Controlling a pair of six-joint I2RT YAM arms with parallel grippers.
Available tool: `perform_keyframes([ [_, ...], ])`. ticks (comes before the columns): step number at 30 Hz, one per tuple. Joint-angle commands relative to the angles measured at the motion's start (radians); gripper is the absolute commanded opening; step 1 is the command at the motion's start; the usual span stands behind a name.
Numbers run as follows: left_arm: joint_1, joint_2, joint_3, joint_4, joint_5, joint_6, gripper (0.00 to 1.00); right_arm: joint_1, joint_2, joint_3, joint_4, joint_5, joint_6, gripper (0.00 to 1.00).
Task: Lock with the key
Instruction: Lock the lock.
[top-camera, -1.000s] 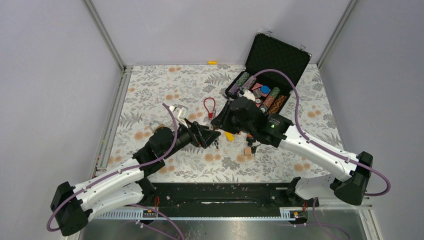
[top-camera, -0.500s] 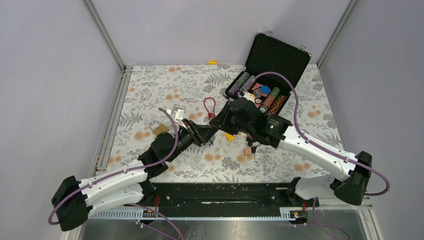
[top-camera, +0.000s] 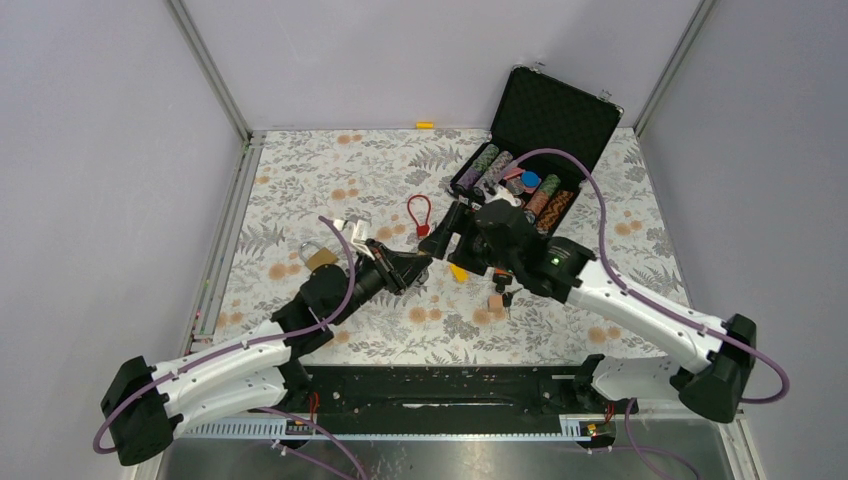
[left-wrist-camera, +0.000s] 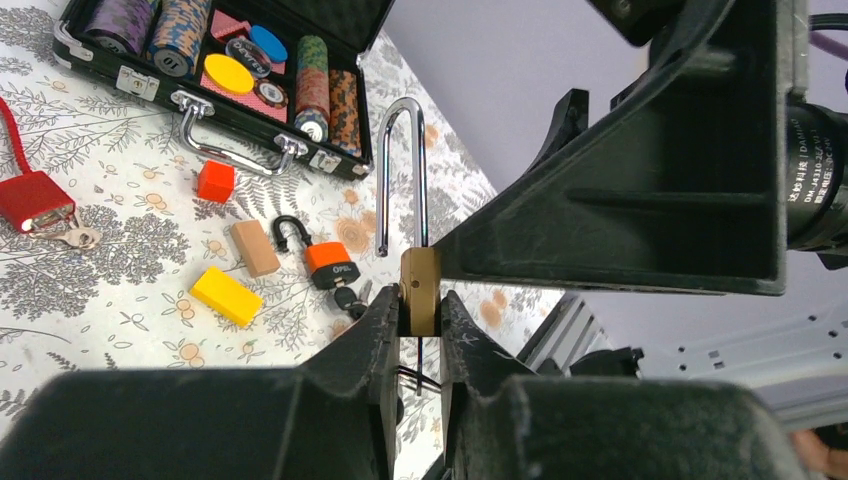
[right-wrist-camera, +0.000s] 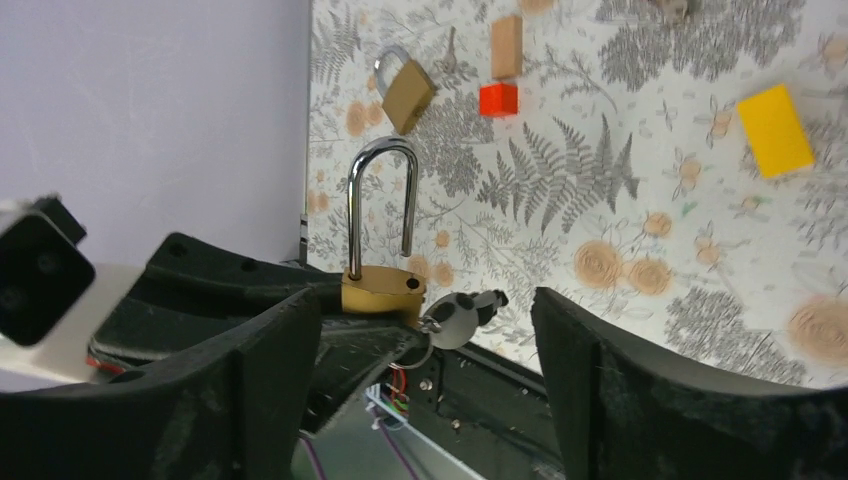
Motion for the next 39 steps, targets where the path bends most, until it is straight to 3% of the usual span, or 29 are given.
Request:
perform_keyframes([
  [1, 0.001, -0.023, 0.155, -0.112, 0.106, 0.114, 0.0, -0.057, -0.179, -0.117, 0.213, -0.044, -0.205, 0.86],
  [7, 0.001, -0.003, 0.315, -0.332, 0.308, 0.219, 0.0, -0.153, -0.325, -0.147, 0.229, -0.227, -0.476, 0.85],
  [10, 0.001, 0.011, 0.418, -0.46, 0.345, 0.185, 0.0, -0.158, -0.37, -0.111, 0.156, -0.313, -0.581, 0.73],
  [13, 0.0, 0.019, 0.466, -0.485, 0.45, 0.152, 0.0, -0.158, -0.413, -0.082, 0.094, -0.428, -0.669, 0.66],
  [18, 0.001, 0.051, 0.531, -0.536, 0.579, 0.173, 0.0, -0.157, -0.455, -0.065, 0.087, -0.495, -0.736, 0.63],
  [24, 0.002, 0.073, 0.581, -0.6, 0.623, 0.227, 0.0, -0.157, -0.425, 0.005, 0.048, -0.597, -0.742, 0.64],
  [29, 0.001, 0.072, 0.593, -0.599, 0.654, 0.238, 0.0, -0.157, -0.405, 0.016, 0.006, -0.633, -0.791, 0.54],
  [31, 0.002, 0.071, 0.595, -0.598, 0.67, 0.24, 0.0, -0.158, -0.404, 0.011, 0.007, -0.665, -0.806, 0.55],
  [35, 0.001, 0.067, 0.604, -0.597, 0.712, 0.247, 0.0, -0.158, -0.416, -0.013, 0.025, -0.666, -0.853, 0.67],
  [39, 0.002, 0.063, 0.609, -0.606, 0.742, 0.257, 0.0, -0.158, -0.417, -0.026, 0.037, -0.708, -0.886, 0.64],
])
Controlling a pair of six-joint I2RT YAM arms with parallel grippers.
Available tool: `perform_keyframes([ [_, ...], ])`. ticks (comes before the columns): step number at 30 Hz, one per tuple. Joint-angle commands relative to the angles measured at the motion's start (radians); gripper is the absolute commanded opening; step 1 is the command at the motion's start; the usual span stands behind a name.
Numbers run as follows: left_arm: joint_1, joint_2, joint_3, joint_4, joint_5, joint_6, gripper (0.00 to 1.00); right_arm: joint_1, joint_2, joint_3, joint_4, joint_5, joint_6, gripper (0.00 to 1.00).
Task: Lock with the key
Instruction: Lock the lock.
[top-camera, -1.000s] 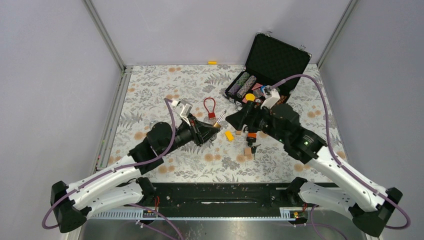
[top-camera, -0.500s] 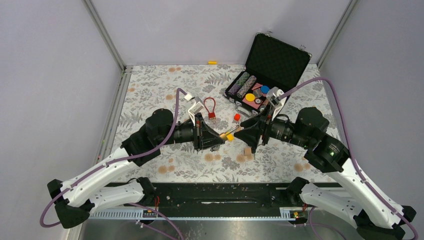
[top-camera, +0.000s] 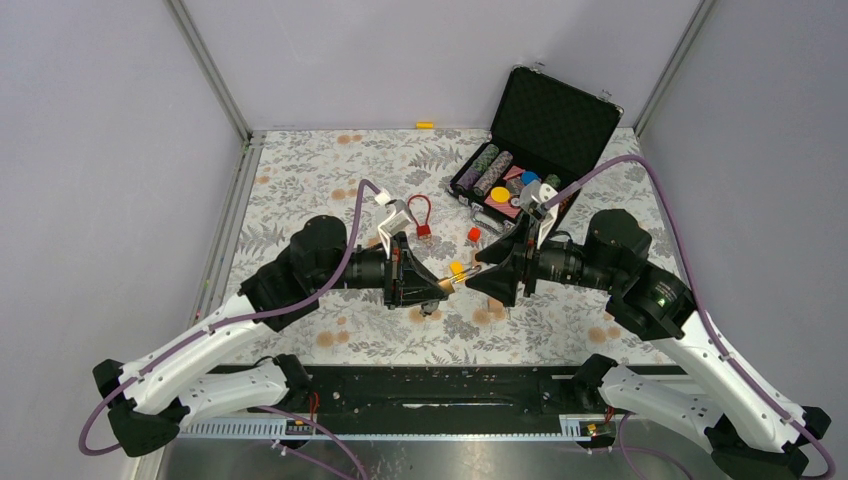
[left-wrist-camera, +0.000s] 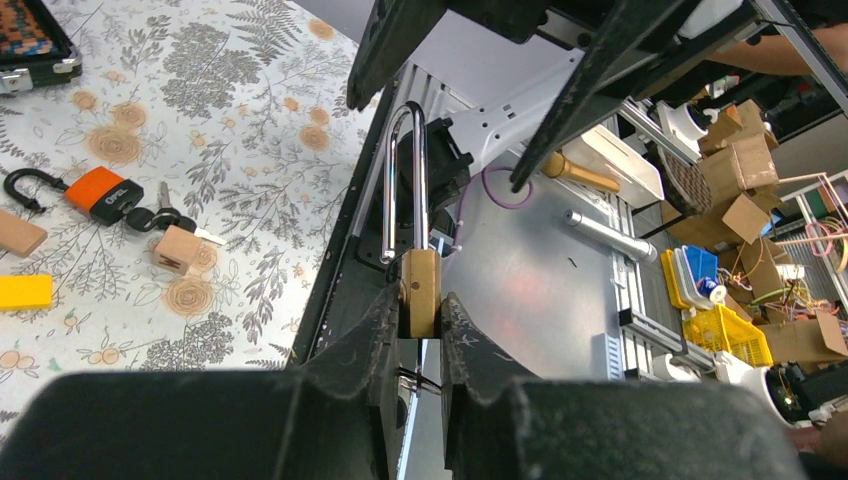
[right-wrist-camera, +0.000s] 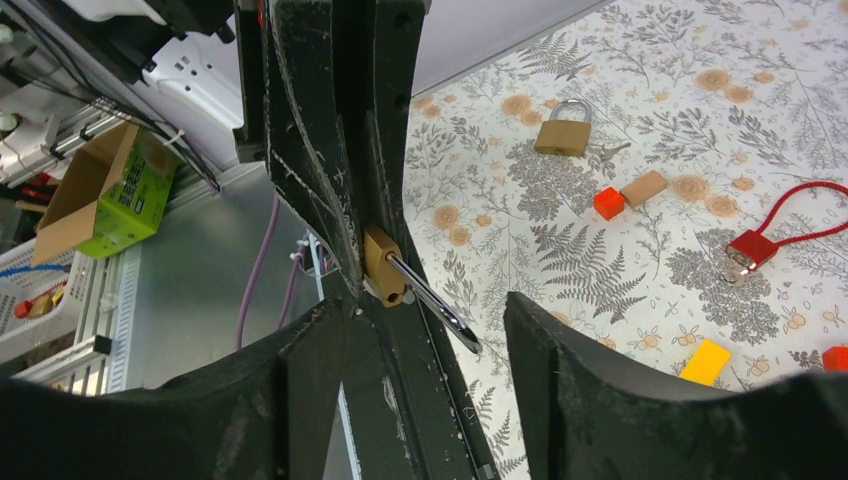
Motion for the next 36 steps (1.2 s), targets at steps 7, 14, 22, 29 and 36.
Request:
perform_keyframes([
  [7, 0.001, -0.016, 0.067, 0.047, 0.061, 0.035, 0.0, -0.004, -0.016, -0.045, 0.061, -0.15, -0.049, 0.28],
  [14, 0.0, -0.01, 0.064, 0.049, 0.043, 0.072, 0.38, -0.003, -0.034, -0.066, 0.147, -0.079, 0.037, 0.0],
  [22, 0.005, -0.019, 0.013, 0.166, 0.007, 0.07, 0.82, -0.003, -0.055, -0.071, 0.204, -0.059, 0.087, 0.0],
  [29, 0.007, -0.038, -0.046, 0.304, 0.012, 0.053, 0.47, -0.004, -0.045, -0.057, 0.208, -0.095, 0.121, 0.0],
  [36, 0.009, -0.083, -0.058, 0.265, 0.006, 0.065, 0.17, -0.004, -0.035, -0.062, 0.208, -0.094, 0.129, 0.0],
])
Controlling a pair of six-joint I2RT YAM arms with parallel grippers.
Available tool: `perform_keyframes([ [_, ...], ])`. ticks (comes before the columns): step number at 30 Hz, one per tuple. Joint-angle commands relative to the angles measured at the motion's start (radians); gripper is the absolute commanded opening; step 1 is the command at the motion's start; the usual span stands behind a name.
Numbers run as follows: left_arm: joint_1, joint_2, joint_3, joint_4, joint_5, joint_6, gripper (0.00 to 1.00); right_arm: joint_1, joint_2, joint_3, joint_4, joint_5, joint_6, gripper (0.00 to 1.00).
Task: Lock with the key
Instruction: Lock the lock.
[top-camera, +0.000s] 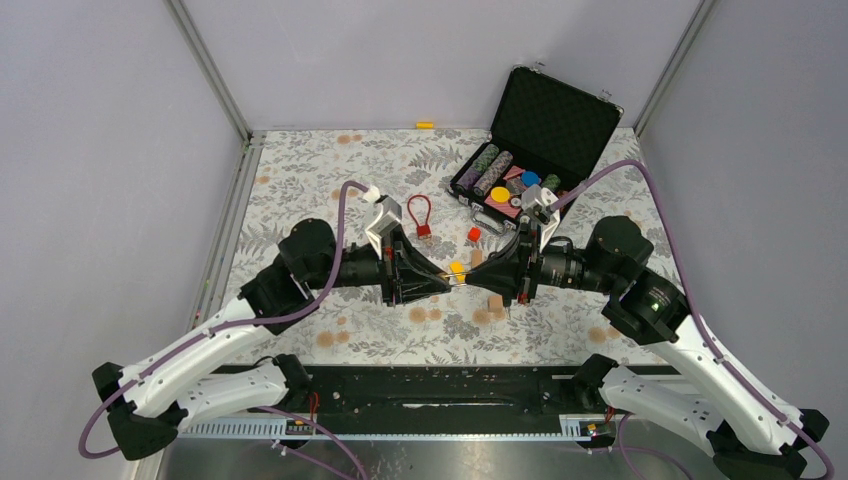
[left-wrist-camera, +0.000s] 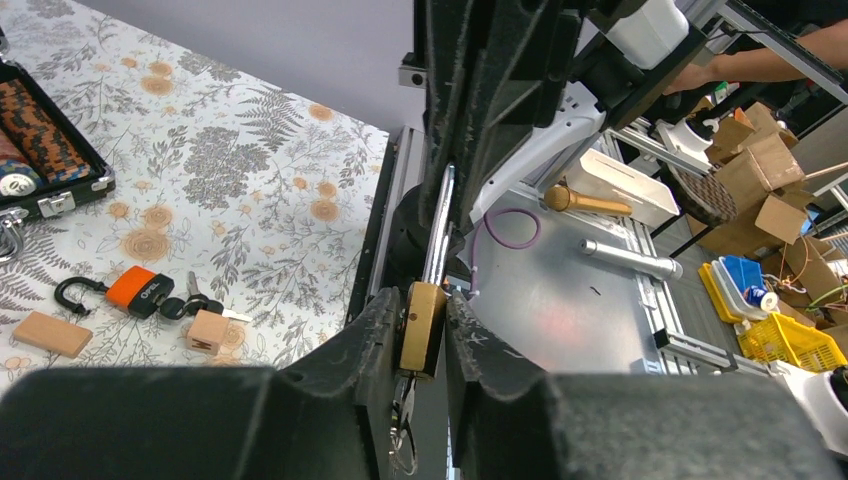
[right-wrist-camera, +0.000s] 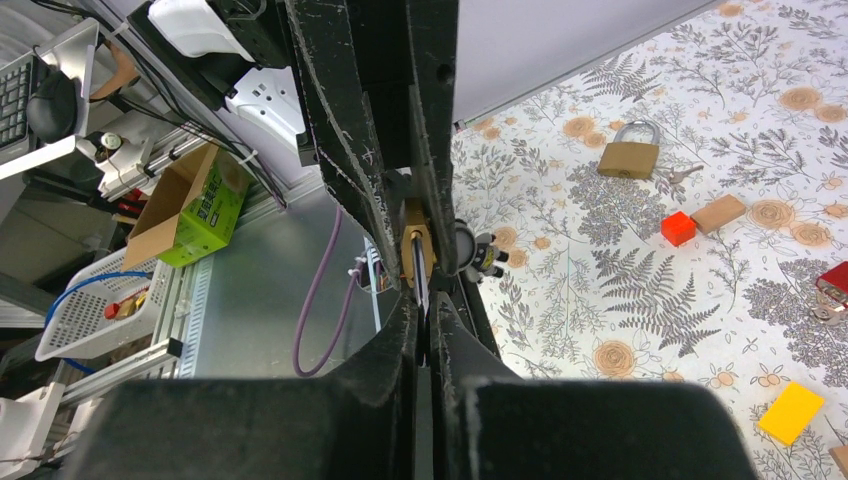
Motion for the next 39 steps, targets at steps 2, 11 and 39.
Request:
perform_keyframes([
  [2, 0.003, -0.067, -0.012, 0.054, -0.02, 0.012, 0.18, 0.0, -0.01, 0.014, 0.059, 0.016, -0.003, 0.0],
  [11, 0.007, -0.073, -0.01, 0.021, -0.029, 0.027, 0.37, 0.0, -0.02, 0.0, 0.077, 0.02, -0.009, 0.0],
  [39, 0.007, 0.04, 0.011, 0.203, 0.076, -0.064, 0.0, 0.002, 0.07, -0.12, 0.256, -0.066, 0.093, 0.0],
])
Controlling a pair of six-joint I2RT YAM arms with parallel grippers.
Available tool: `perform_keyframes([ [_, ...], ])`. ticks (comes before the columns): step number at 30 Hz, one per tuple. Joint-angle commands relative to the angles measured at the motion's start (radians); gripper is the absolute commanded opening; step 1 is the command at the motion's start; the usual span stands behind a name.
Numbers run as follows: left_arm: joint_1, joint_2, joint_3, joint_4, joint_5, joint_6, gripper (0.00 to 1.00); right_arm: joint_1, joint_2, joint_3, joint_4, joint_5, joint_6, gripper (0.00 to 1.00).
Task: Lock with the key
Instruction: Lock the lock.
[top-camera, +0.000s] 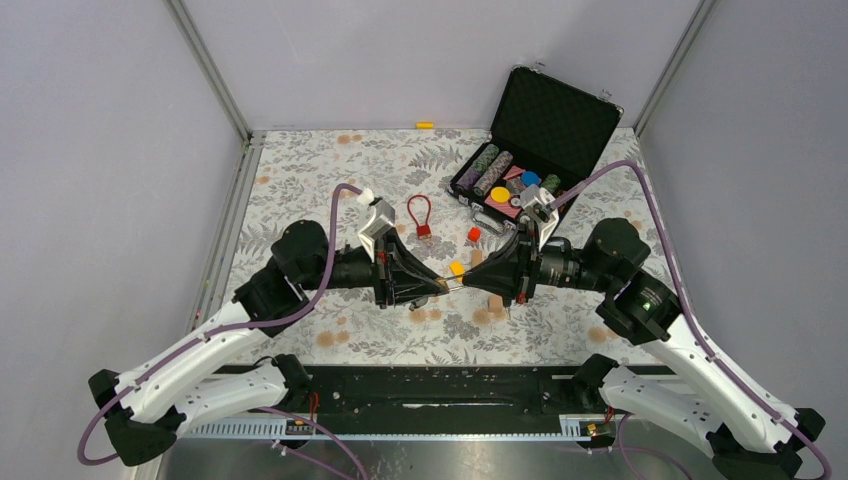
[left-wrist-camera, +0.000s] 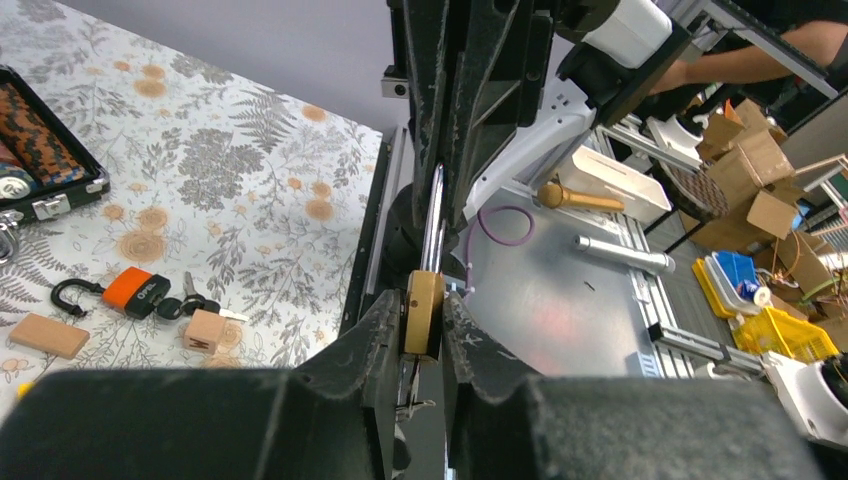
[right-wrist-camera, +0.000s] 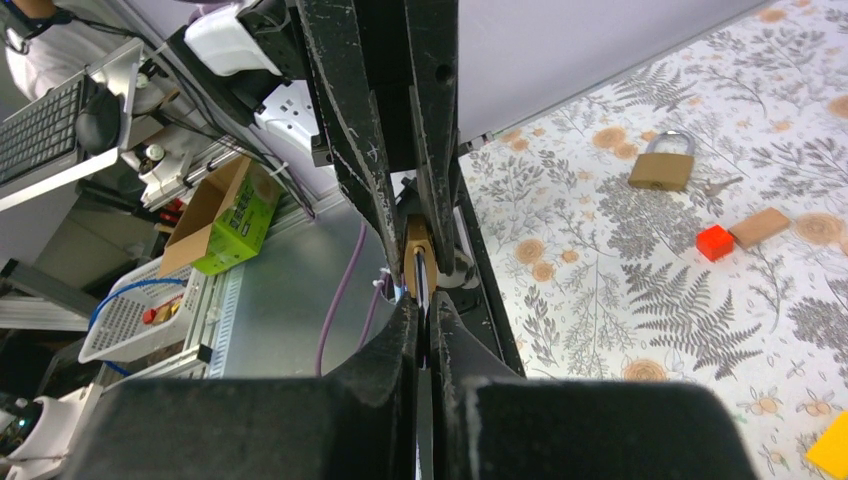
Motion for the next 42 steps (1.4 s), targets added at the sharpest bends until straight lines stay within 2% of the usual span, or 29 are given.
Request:
perform_keyframes([
  [1, -0.016, 0.063, 0.027, 0.23, 0.051, -0.078, 0.0, 0.012, 0.061, -0.065, 0.133, -0.02, 0.0, 0.0],
  [9, -0.018, 0.13, 0.017, 0.285, 0.067, -0.133, 0.0, 0.063, 0.095, -0.126, 0.167, 0.016, -0.016, 0.0],
  [16, -0.022, 0.135, -0.02, 0.384, 0.05, -0.198, 0.0, 0.117, 0.151, -0.073, 0.127, 0.06, -0.05, 0.0],
  [19, -0.02, 0.112, -0.023, 0.336, 0.029, -0.165, 0.0, 0.117, 0.134, -0.057, 0.09, 0.117, -0.068, 0.0],
  [23, -0.013, 0.055, -0.008, 0.181, -0.024, -0.071, 0.01, 0.116, 0.101, -0.009, -0.021, 0.196, -0.093, 0.0],
  [24, -0.01, 0.04, -0.01, 0.158, -0.032, -0.056, 0.08, 0.115, 0.089, 0.0, -0.036, 0.212, -0.096, 0.0],
  [27, 0.002, -0.003, -0.023, 0.124, -0.047, -0.03, 0.42, 0.114, 0.061, 0.016, -0.059, 0.241, -0.094, 0.0],
  [30, 0.011, -0.029, -0.024, 0.097, -0.044, -0.004, 0.63, 0.114, 0.039, 0.031, -0.066, 0.237, -0.091, 0.0],
  [33, 0.014, -0.02, -0.006, 0.053, -0.007, 0.039, 0.68, 0.115, 0.047, 0.061, -0.088, 0.211, -0.096, 0.0],
  [39, 0.015, 0.105, 0.087, -0.122, 0.137, 0.145, 0.71, 0.114, 0.089, 0.097, -0.11, 0.116, -0.114, 0.0],
  [42, 0.014, 0.152, 0.102, -0.115, 0.184, 0.138, 0.69, 0.114, 0.105, 0.101, -0.107, 0.104, -0.129, 0.0],
])
